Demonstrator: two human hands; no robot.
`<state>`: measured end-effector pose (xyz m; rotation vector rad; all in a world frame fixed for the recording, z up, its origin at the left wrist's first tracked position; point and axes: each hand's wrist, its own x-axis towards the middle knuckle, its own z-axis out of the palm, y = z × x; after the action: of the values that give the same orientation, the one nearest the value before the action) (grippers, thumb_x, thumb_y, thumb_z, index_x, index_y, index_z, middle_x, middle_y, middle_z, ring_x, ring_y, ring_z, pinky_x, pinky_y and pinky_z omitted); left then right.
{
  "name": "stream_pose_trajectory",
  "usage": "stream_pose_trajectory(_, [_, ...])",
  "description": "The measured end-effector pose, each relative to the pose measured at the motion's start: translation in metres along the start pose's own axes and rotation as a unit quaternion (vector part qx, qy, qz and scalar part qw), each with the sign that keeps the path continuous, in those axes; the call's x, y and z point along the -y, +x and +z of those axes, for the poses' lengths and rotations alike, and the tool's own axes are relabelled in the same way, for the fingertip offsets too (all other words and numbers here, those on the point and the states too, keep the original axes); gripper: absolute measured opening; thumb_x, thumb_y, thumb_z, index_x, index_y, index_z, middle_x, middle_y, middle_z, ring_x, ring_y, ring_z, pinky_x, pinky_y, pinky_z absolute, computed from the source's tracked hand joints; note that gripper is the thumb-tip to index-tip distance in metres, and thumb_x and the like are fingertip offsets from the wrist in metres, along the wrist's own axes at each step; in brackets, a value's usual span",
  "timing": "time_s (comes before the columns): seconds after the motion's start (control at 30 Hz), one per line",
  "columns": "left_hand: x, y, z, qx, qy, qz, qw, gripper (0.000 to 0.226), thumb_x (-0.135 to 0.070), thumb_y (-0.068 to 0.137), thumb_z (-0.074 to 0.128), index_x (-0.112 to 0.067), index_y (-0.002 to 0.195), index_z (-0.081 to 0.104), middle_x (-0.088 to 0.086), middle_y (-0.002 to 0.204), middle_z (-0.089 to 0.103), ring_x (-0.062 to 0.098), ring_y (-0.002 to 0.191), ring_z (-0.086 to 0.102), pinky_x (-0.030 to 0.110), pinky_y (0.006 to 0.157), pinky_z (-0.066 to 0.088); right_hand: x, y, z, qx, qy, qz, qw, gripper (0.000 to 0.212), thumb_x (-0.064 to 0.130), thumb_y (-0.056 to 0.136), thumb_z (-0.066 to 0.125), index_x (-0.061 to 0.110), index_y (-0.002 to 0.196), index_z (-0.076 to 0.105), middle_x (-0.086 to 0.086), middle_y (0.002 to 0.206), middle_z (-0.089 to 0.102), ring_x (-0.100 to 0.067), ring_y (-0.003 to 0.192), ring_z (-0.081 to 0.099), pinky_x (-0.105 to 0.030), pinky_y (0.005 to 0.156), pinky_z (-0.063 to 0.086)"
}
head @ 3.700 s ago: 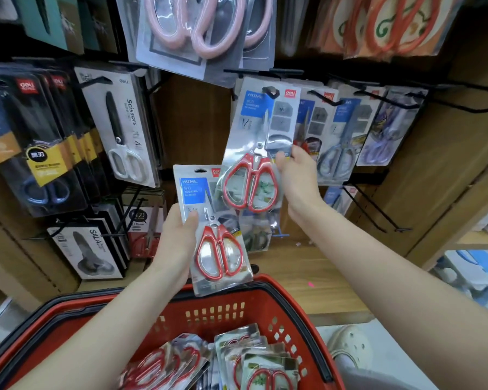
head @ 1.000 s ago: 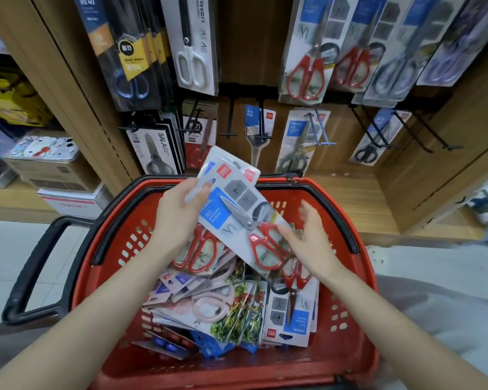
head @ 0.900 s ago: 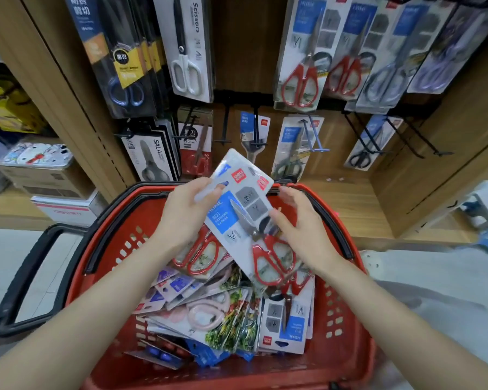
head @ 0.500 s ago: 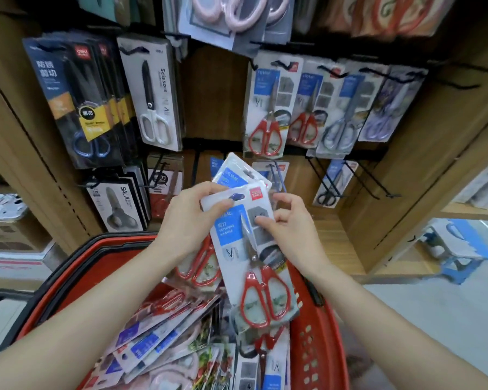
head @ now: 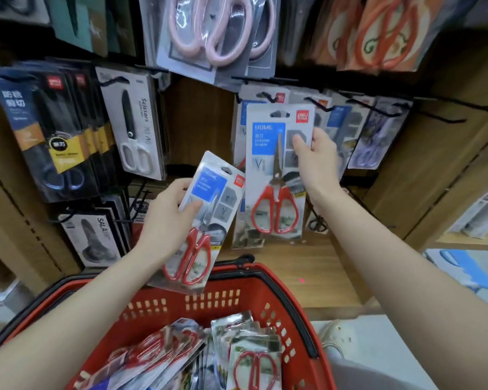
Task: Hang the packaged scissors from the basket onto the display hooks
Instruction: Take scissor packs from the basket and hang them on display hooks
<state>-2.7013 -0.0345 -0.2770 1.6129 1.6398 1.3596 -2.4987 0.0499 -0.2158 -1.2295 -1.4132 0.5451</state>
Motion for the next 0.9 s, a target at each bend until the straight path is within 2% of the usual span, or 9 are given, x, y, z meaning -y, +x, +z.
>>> stream_pose_trajectory(0.1, [0.006,0.003,0.001,0.006,0.015,-0.002,1.000,0.020,-0.013,0.092,0.056,-0.029,0.104,0.058,-0.021,0.098,0.064,0.000,0.096,0.060,0.024,0.077,0.046,0.002,0.023,0.013,-0.025,0.006,-0.001,1.000,0.017,0.017,0.097,0.047,0.005,0.102,0.059,-0.017,0.103,0.064,-0.025,0.087,0.060,-0.035,0.078,0.049])
stream_pose_trajectory(0.2, [0.011,0.007,0.000,0.002,0.030,-0.009,0.999,0.018,-0.013,0.093,0.055,-0.030,0.100,0.056,-0.026,0.093,0.060,-0.007,0.093,0.057,0.014,0.070,0.040,-0.005,0.040,0.022,-0.033,0.002,0.008,0.999,0.020,0.018,0.097,0.048,0.003,0.104,0.058,-0.013,0.100,0.064,-0.020,0.088,0.057,-0.036,0.080,0.048])
stream_pose_trajectory(0.33, [0.020,0.013,-0.002,-0.001,0.035,-0.026,0.999,0.016,-0.014,0.094,0.054,-0.026,0.104,0.057,-0.018,0.097,0.063,-0.003,0.092,0.058,0.015,0.066,0.039,-0.018,0.059,0.031,-0.038,0.014,0.040,0.998,0.020,0.018,0.096,0.048,0.003,0.103,0.059,-0.008,0.093,0.064,-0.017,0.079,0.055,-0.032,0.072,0.045])
stream_pose_trajectory(0.5, [0.023,0.019,-0.004,-0.005,0.047,-0.029,0.998,0.017,-0.015,0.094,0.053,-0.025,0.108,0.056,-0.014,0.097,0.063,-0.003,0.088,0.059,0.015,0.063,0.039,-0.022,0.084,0.048,-0.026,0.033,0.097,0.994,0.020,0.020,0.097,0.049,0.008,0.110,0.058,-0.009,0.108,0.066,-0.026,0.098,0.063,-0.045,0.090,0.051])
stream_pose_trajectory(0.57, [0.025,0.021,-0.004,-0.008,0.051,-0.032,0.998,0.016,-0.015,0.094,0.053,-0.025,0.107,0.056,-0.017,0.093,0.063,-0.002,0.085,0.060,0.015,0.061,0.040,-0.023,0.092,0.055,-0.013,0.017,0.122,0.992,0.021,0.021,0.097,0.048,0.007,0.111,0.056,-0.009,0.110,0.063,-0.026,0.098,0.061,-0.041,0.089,0.050])
stream_pose_trajectory(0.67, [0.028,0.023,-0.004,-0.011,0.058,-0.038,0.998,0.014,-0.017,0.095,0.054,-0.026,0.105,0.055,-0.021,0.089,0.061,-0.002,0.083,0.061,0.014,0.059,0.039,-0.026,0.103,0.061,0.010,-0.015,0.150,0.989,0.018,0.025,0.097,0.047,0.009,0.104,0.049,-0.006,0.097,0.055,-0.023,0.089,0.050,-0.031,0.078,0.040])
stream_pose_trajectory(0.73, [0.027,0.024,-0.003,-0.012,0.055,-0.039,0.998,0.014,-0.017,0.095,0.054,-0.024,0.106,0.056,-0.020,0.090,0.061,-0.003,0.081,0.060,0.012,0.058,0.038,-0.027,0.107,0.062,0.020,-0.017,0.169,0.985,0.022,0.028,0.097,0.048,0.008,0.108,0.049,-0.004,0.091,0.051,-0.022,0.090,0.046,-0.029,0.079,0.037])
stream_pose_trajectory(0.83, [0.026,0.024,-0.003,-0.012,0.044,-0.040,0.998,0.015,-0.016,0.095,0.054,-0.021,0.108,0.057,-0.012,0.096,0.065,-0.002,0.085,0.061,0.014,0.060,0.039,-0.025,0.108,0.061,0.009,-0.022,0.177,0.984,0.027,0.030,0.096,0.052,0.007,0.110,0.051,-0.004,0.092,0.053,-0.021,0.092,0.047,-0.030,0.082,0.038])
stream_pose_trajectory(0.9, [0.024,0.022,-0.002,-0.013,0.033,-0.040,0.999,0.013,-0.016,0.095,0.054,-0.019,0.107,0.057,-0.010,0.097,0.066,-0.001,0.086,0.062,0.015,0.060,0.040,-0.023,0.103,0.059,-0.010,-0.012,0.180,0.983,0.032,0.027,0.095,0.056,0.005,0.117,0.050,-0.006,0.108,0.057,-0.021,0.100,0.051,-0.031,0.088,0.040])
